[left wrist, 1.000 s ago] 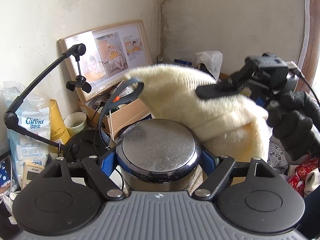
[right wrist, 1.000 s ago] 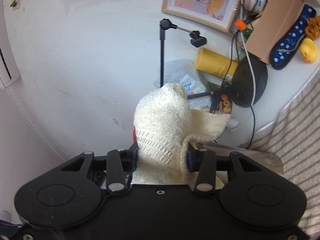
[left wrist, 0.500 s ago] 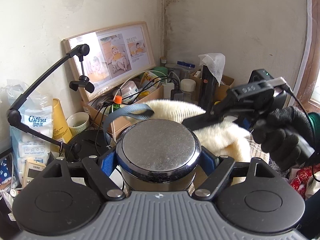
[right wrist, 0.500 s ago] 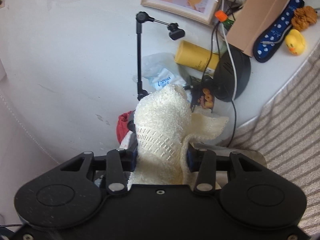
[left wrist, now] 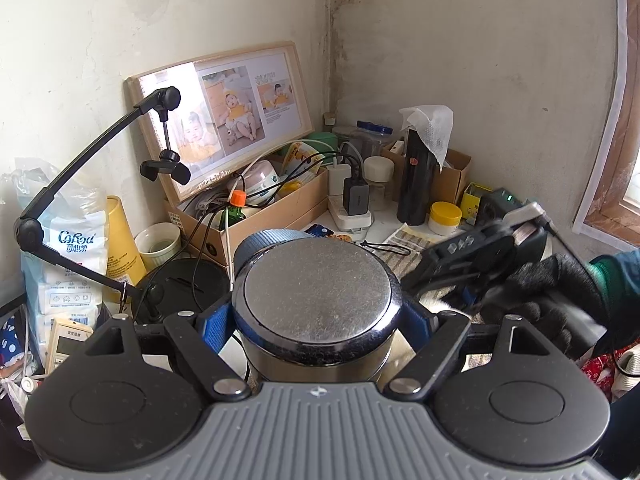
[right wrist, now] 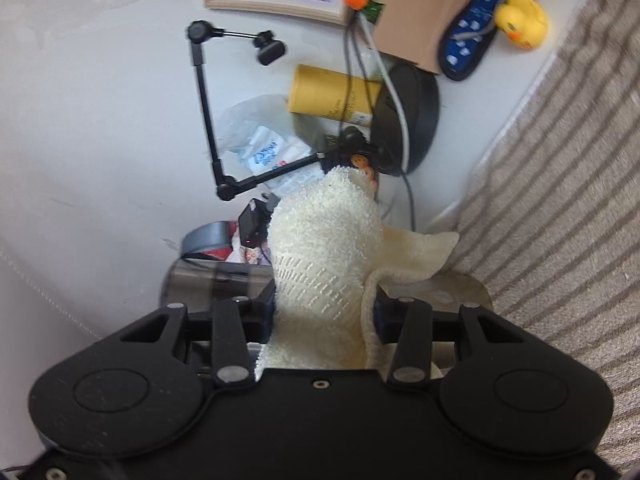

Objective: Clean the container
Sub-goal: 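Rotate the tumbler with the left gripper while right gripper repositions the cloth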

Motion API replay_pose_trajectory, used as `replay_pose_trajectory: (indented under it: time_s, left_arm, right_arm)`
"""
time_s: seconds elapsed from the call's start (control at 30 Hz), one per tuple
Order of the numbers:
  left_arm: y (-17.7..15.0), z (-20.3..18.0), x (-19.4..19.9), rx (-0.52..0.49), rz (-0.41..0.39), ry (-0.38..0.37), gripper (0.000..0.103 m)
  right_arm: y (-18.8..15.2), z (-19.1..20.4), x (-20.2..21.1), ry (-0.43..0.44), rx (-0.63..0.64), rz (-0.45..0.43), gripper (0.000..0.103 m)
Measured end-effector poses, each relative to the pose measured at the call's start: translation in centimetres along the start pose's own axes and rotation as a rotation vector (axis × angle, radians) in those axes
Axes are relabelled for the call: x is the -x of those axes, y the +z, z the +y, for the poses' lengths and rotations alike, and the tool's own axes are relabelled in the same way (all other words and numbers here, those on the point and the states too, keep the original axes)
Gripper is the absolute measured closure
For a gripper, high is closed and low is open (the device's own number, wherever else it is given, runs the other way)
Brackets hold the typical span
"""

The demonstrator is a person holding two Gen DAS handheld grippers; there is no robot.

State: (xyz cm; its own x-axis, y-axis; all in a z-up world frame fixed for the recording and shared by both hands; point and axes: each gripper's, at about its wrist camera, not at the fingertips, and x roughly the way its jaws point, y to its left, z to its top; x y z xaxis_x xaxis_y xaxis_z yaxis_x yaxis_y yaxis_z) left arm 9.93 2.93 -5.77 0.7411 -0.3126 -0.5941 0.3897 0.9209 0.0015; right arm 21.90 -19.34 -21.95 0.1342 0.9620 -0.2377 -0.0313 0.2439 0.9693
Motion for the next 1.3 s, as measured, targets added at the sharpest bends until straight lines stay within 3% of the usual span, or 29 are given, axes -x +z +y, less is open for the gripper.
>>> replay_pose_trajectory:
  time_s: [0.5,0.63,0.73,0.87,0.93,1.0,1.1,1.23,1.3]
  left_arm:
    - [0.1,-0.3,-0.1,0.001,0.012,0.015,0.021]
    - [0.2,-0.3,-0.1,-0.021,0.018,0.006,0.021]
    - [0.5,0.2,-0.2,-0.09,0.035,-0.048,0.021]
    - [1.0,2.0,-0.5,-0.222,0.05,-0.226,0.021]
    - [1.6,3.0,-0.8,-0.22,0.08,-0.26,0.021]
    - [2.0,3.0,-1.0,-0.19,0.111,-0.229,0.021]
    - [1.9,0.7,-0.9,-0.149,0.114,-0.092,0.02]
    - [1.6,-1.3,-0.8,0.012,0.095,0.107,0.02]
    - [1.7,-1.7,-0.6,0.081,0.078,0.161,0.02]
  right_arm:
    - [-0.3,-6.7,-2.0,-0.118,-0.118,0.058,0.06]
    - [-0.4,-8.1,-2.2,-0.1,-0.15,0.052,0.063]
    - [-0.4,-7.9,-2.2,-0.1,-0.147,0.056,0.061]
    - [-0.6,-7.8,-1.9,-0.102,-0.157,0.049,0.061]
    - [-0.8,-7.6,-1.7,-0.106,-0.152,0.047,0.061]
    - [-0.9,-7.4,-1.6,-0.111,-0.148,0.042,0.061]
    - [-1.0,-7.1,-1.7,-0.114,-0.147,0.031,0.061]
    - [-1.1,-7.2,-1.6,-0.116,-0.153,0.027,0.061]
    - [-1.1,-7.0,-1.7,-0.117,-0.151,0.029,0.061]
